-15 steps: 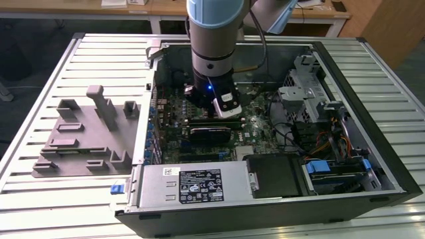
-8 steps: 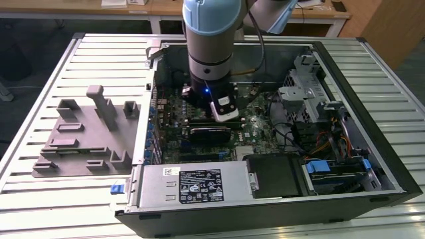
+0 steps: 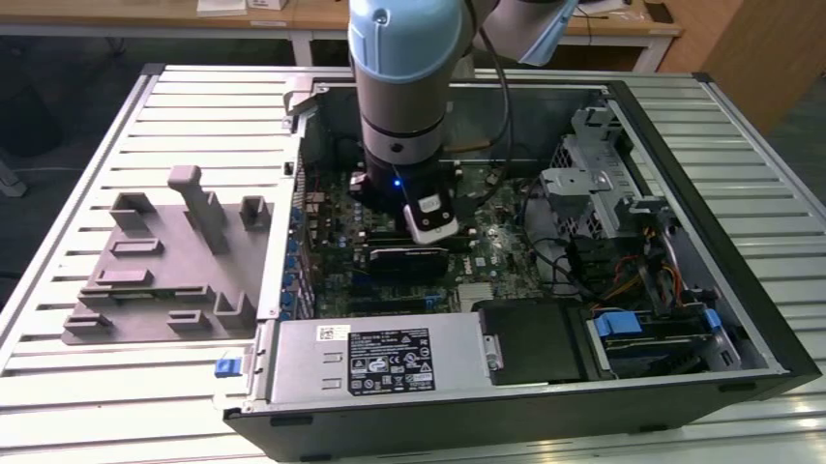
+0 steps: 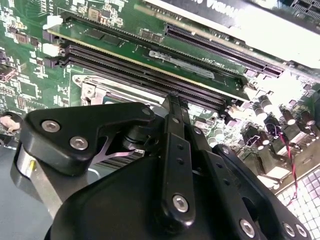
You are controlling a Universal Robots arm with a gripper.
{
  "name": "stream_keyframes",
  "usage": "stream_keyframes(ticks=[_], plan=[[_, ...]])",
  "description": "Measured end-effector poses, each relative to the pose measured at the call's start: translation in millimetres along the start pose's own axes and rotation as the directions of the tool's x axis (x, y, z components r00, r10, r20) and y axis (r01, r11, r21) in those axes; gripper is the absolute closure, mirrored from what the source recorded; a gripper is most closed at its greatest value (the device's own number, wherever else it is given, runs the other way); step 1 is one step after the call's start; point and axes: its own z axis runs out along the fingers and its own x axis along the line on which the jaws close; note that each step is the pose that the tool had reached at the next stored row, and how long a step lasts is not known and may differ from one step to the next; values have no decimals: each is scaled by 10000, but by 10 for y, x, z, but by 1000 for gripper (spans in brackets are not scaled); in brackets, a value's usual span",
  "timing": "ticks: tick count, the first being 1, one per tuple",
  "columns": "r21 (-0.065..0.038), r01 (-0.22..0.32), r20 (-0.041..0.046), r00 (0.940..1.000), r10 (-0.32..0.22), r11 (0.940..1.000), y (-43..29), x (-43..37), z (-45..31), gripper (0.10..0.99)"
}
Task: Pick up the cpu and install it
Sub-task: 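Install the second cpu locking lever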
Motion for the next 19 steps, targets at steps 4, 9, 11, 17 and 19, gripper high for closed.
stream_keyframes(ticks=[4, 9, 11, 17, 19], plan=[[-137, 17, -31, 10000, -17, 9999, -36, -1, 15, 980], [-428, 30, -94, 10000, -34, 9991, -58, 16, 40, 980], [-487, 34, -106, 9999, -39, 9988, -66, 24, 52, 980], [-576, 36, -125, 9999, -44, 9983, -84, 48, 83, 980], [-613, 36, -132, 9999, -44, 9981, -87, 57, 91, 980]])
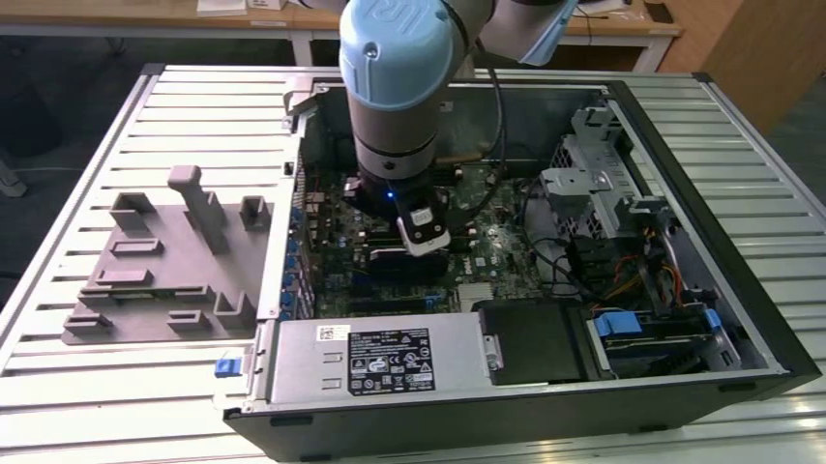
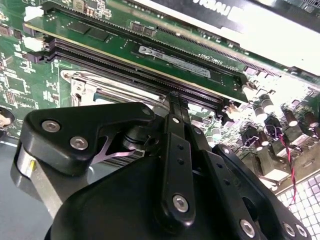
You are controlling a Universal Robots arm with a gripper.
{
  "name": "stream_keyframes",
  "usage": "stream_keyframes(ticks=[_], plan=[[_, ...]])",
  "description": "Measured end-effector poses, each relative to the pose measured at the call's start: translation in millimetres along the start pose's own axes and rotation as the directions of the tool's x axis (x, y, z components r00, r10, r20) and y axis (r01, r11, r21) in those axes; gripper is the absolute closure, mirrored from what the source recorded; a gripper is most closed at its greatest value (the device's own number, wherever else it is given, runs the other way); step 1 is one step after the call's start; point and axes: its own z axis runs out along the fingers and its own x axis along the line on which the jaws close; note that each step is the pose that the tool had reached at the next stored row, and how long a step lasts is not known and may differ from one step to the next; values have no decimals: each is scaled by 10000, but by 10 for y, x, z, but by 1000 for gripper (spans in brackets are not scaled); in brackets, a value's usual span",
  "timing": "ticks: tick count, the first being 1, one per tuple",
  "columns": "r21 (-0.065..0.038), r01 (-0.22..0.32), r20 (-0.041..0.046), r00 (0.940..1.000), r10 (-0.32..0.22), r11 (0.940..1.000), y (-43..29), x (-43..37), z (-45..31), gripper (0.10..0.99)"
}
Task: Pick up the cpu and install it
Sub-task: 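Install the second cpu locking lever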
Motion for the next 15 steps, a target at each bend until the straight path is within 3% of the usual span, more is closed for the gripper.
stream_keyframes(ticks=[5, 15], plan=[[-61, -2, -11, 10000, 2, 10000, -7, 9, 18, 980], [-63, -3, -12, 10000, 3, 10000, 20, 22, 45, 980]])
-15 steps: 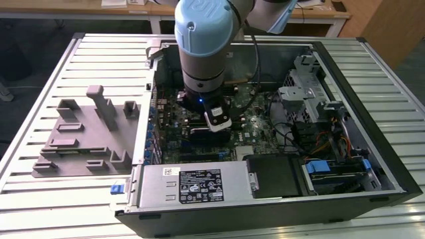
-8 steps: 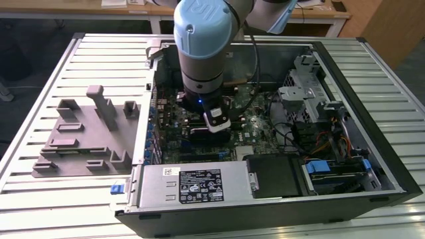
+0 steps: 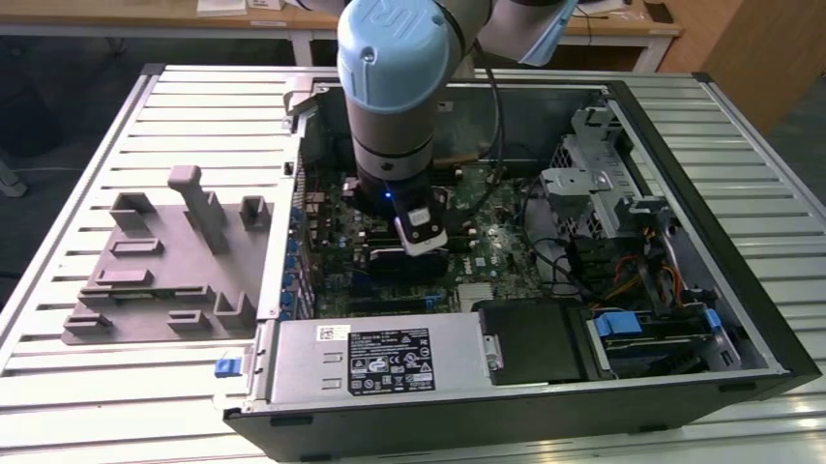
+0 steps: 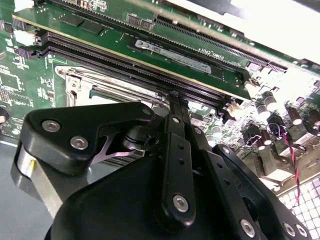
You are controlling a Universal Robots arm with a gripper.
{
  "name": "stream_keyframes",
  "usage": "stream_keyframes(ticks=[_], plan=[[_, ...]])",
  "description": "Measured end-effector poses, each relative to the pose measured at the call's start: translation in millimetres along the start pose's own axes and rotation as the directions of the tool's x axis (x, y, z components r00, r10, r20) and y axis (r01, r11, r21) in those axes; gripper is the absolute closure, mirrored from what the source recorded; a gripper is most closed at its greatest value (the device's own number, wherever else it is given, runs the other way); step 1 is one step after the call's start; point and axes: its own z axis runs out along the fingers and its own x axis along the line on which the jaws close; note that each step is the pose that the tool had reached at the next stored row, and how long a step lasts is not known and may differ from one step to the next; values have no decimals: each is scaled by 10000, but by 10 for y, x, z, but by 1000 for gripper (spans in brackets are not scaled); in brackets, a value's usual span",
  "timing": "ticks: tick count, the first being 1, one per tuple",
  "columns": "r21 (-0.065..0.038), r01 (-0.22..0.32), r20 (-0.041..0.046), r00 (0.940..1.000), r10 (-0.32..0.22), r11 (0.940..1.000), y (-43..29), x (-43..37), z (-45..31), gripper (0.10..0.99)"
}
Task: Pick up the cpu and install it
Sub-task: 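Install the second cpu locking lever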
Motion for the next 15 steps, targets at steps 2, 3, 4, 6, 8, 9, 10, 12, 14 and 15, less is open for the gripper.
stream_keyframes(ticks=[2, 3, 4, 6, 8, 9, 10, 12, 14, 15], plan=[[-1, 1, 0, 10000, -1, 10000, 4, 2, 6, 980], [0, 2, -1, 10000, -2, 10000, 3, 3, 10, 980], [1, 1, -2, 10000, -1, 10000, 2, 3, 15, 980], [3, 1, 2, 10000, -1, 10000, -1, 3, 29, 980], [24, 1, 4, 10000, -1, 10000, -3, 4, 34, 980], [34, 1, 5, 10000, -1, 10000, -4, 5, 37, 980], [41, 2, 6, 10000, -2, 10000, -5, 6, 38, 980], [44, 2, 7, 10000, -2, 10000, -6, 7, 39, 980], [43, 2, 8, 10000, -2, 10000, -5, 7, 39, 980], [42, 2, 8, 10000, -2, 10000, -5, 7, 39, 980]])
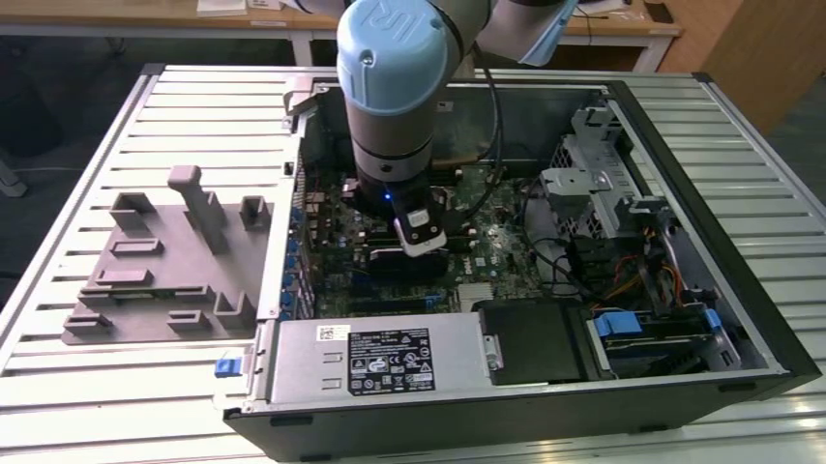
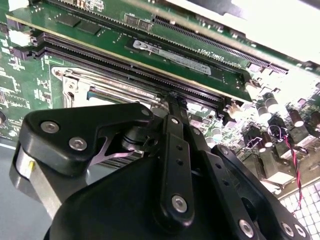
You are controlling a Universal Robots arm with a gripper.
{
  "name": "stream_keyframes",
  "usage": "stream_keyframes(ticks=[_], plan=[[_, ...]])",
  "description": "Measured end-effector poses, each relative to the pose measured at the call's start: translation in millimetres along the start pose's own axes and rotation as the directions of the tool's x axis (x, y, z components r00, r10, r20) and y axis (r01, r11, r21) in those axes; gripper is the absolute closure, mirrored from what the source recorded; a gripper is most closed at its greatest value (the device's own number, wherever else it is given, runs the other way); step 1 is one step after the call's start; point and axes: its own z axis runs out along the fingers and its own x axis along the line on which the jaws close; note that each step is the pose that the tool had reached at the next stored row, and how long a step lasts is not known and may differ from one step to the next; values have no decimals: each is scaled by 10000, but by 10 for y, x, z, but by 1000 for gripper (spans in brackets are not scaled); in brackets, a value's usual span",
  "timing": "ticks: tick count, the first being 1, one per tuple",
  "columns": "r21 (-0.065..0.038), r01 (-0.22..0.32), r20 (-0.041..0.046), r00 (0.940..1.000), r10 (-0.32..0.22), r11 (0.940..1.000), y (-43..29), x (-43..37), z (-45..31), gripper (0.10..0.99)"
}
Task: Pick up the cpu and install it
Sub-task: 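Install the second cpu locking lever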
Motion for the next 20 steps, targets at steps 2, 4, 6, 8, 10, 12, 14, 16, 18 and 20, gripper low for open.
stream_keyframes(ticks=[2, 4, 6, 8, 10, 12, 14, 16, 18, 20], plan=[[10, 1, 4, 10000, -1, 10000, 2, 0, -3, 980], [61, 3, 15, 10000, -3, 10000, 4, 0, -8, 980], [109, 3, 19, 10000, -3, 9999, 3, 0, -16, 980], [128, 4, 21, 10000, -4, 9999, 4, 1, -25, 980], [124, 5, 24, 10000, -5, 9999, 7, 0, -27, 980], [126, 5, 24, 10000, -5, 9999, 7, 0, -27, 980], [129, 4, 24, 10000, -5, 9999, 7, 0, -28, 980], [135, 5, 24, 10000, -5, 9999, 7, 1, -25, 980], [159, 5, 28, 10000, -5, 9999, 5, 1, -17, 980], [181, 6, 31, 10000, -6, 9998, 2, 1, -11, 980]])
